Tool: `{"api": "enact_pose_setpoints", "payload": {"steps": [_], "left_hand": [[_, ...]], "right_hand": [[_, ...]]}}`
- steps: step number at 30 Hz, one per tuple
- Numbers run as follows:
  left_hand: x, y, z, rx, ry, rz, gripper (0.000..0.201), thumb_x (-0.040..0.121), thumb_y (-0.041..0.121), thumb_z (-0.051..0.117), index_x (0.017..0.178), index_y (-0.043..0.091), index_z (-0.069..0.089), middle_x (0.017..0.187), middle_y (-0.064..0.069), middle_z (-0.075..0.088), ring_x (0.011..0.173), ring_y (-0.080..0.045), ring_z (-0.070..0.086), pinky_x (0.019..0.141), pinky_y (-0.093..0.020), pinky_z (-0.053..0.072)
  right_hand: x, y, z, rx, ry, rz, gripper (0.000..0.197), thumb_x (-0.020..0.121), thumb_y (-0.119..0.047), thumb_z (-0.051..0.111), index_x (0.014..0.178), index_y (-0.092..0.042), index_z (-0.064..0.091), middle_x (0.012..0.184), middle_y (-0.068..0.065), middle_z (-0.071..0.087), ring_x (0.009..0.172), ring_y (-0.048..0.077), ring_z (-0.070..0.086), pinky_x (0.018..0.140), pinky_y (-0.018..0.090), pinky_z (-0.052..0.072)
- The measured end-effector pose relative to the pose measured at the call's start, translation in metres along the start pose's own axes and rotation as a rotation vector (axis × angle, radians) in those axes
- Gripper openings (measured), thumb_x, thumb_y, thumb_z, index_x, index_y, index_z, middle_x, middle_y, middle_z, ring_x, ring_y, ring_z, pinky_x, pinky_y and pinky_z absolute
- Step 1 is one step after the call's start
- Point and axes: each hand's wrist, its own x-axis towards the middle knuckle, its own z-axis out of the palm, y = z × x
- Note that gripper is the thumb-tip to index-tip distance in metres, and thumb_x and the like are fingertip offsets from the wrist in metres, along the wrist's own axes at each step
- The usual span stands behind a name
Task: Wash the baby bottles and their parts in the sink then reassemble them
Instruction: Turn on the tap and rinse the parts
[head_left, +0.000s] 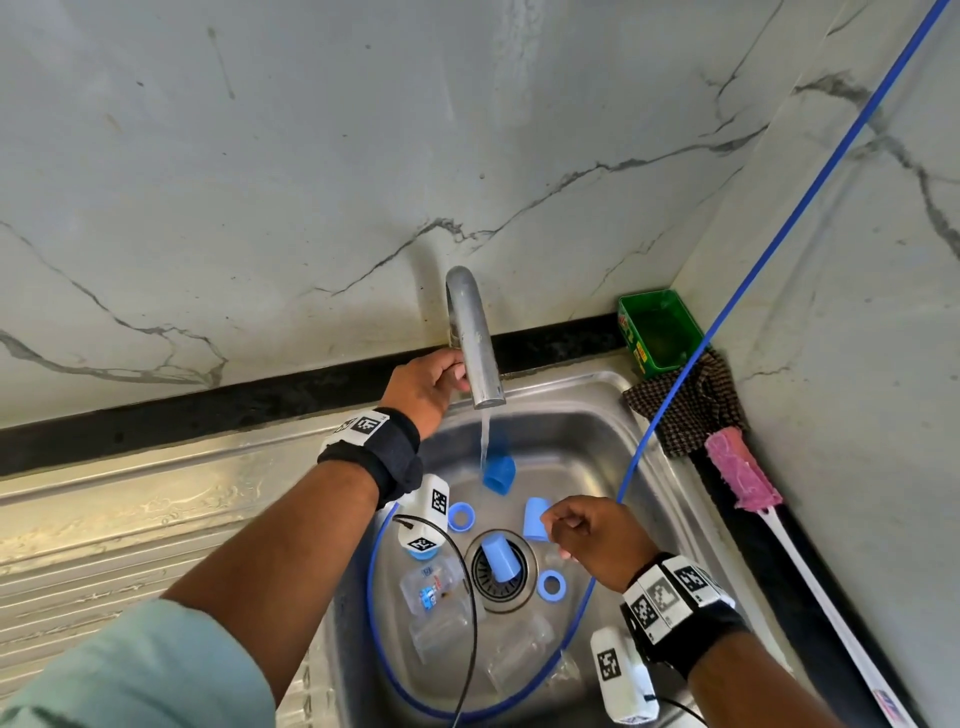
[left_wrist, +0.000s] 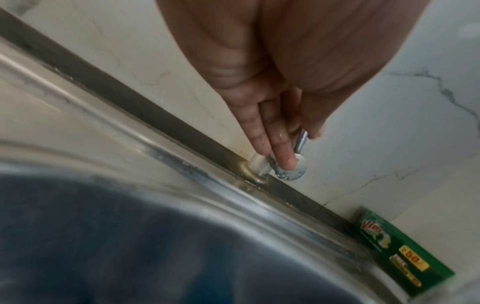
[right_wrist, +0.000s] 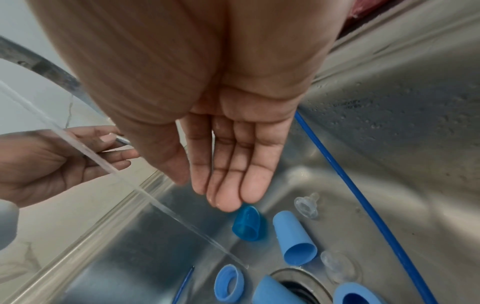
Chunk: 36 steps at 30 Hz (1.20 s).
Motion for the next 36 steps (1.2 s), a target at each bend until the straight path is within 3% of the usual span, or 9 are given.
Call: {"api": "enact_pose_setpoints", "payload": {"steps": [4,9,11,17,21,24,27,33,36], "left_hand": [[-0.023,-0.005,-0.007,0.011,-0.001,0.049,0.044,0.101,0.008,0.052,0.143,0.021,0.052,0.118,0.012,0.060,0.104,-0.002,0.054,0.085,0.005,0.033],[-0.076,-0.047,-0.010,-0.058,0.086,-0.017,0.029,0.100,0.012,0.057,0.126,0.022,0.064,0.110,0.012,0.073,0.098,0.003,0.065,0.093,-0.007,0.046],[-0.102,-0.058,-0.009,-0.088,0.093,-0.068,0.025,0.100,0.012,0.057,0.122,0.021,0.066,0.107,0.013,0.074,0.097,0.006,0.066,0.093,-0.011,0.048],[-0.147,-0.064,-0.012,-0.125,0.121,-0.120,0.019,0.099,0.013,0.061,0.112,0.022,0.070,0.099,0.018,0.072,0.092,0.020,0.060,0.078,0.003,0.039],[-0.115,-0.053,-0.025,-0.038,0.077,-0.011,0.023,0.097,0.009,0.060,0.116,0.018,0.070,0.107,0.008,0.074,0.097,0.004,0.067,0.087,-0.001,0.043],[-0.069,-0.033,-0.033,0.037,0.045,0.055,0.029,0.096,0.004,0.059,0.121,0.014,0.069,0.113,0.002,0.072,0.102,-0.010,0.067,0.087,0.003,0.038],[-0.029,-0.009,-0.031,0.097,0.013,0.075,0.036,0.096,0.008,0.061,0.130,0.022,0.065,0.114,0.004,0.071,0.101,-0.010,0.067,0.094,-0.011,0.044],[0.008,0.016,-0.016,0.268,-0.109,0.082,0.027,0.095,0.007,0.060,0.120,0.010,0.071,0.114,-0.012,0.072,0.108,-0.029,0.066,0.097,-0.037,0.051],[0.014,0.010,-0.015,0.236,-0.079,0.016,0.021,0.093,0.007,0.065,0.108,0.017,0.076,0.103,-0.005,0.076,0.096,-0.023,0.071,0.095,-0.037,0.056]], "right_hand": [[-0.004,-0.001,0.014,-0.030,-0.044,0.013,0.017,0.090,-0.014,0.066,0.081,-0.028,0.072,0.075,-0.007,0.070,0.068,0.004,0.065,0.074,0.021,0.053],[0.000,-0.004,0.070,-0.160,-0.204,-0.032,0.014,0.085,-0.012,0.066,0.084,-0.021,0.076,0.082,-0.007,0.069,0.082,0.010,0.067,0.079,0.017,0.050],[0.006,-0.003,0.097,-0.274,-0.274,-0.025,0.019,0.081,-0.013,0.065,0.072,-0.030,0.067,0.078,-0.010,0.064,0.085,0.017,0.065,0.084,0.023,0.052],[0.032,-0.018,0.107,-0.070,-0.063,0.144,0.006,0.078,-0.031,0.066,0.078,-0.025,0.069,0.076,-0.006,0.068,0.082,0.023,0.068,0.080,0.033,0.052],[0.031,-0.014,0.094,-0.038,-0.142,0.180,0.010,0.076,-0.027,0.062,0.076,-0.020,0.070,0.060,0.002,0.070,0.060,0.020,0.069,0.073,0.040,0.061],[0.019,-0.014,0.077,-0.041,-0.097,0.162,0.011,0.084,-0.013,0.063,0.078,-0.018,0.070,0.065,0.006,0.070,0.060,0.017,0.068,0.067,0.032,0.060],[0.010,-0.011,0.060,0.069,-0.040,0.152,0.014,0.085,-0.008,0.064,0.079,-0.018,0.071,0.068,0.002,0.068,0.056,0.015,0.065,0.057,0.025,0.052],[0.000,0.004,0.033,0.086,0.034,0.162,0.015,0.084,-0.011,0.063,0.081,-0.023,0.073,0.066,0.002,0.072,0.057,0.012,0.064,0.075,0.037,0.059],[-0.006,0.003,0.027,0.144,0.048,0.184,0.020,0.085,-0.007,0.061,0.078,-0.022,0.071,0.065,0.007,0.070,0.058,0.016,0.064,0.066,0.036,0.061]]}}
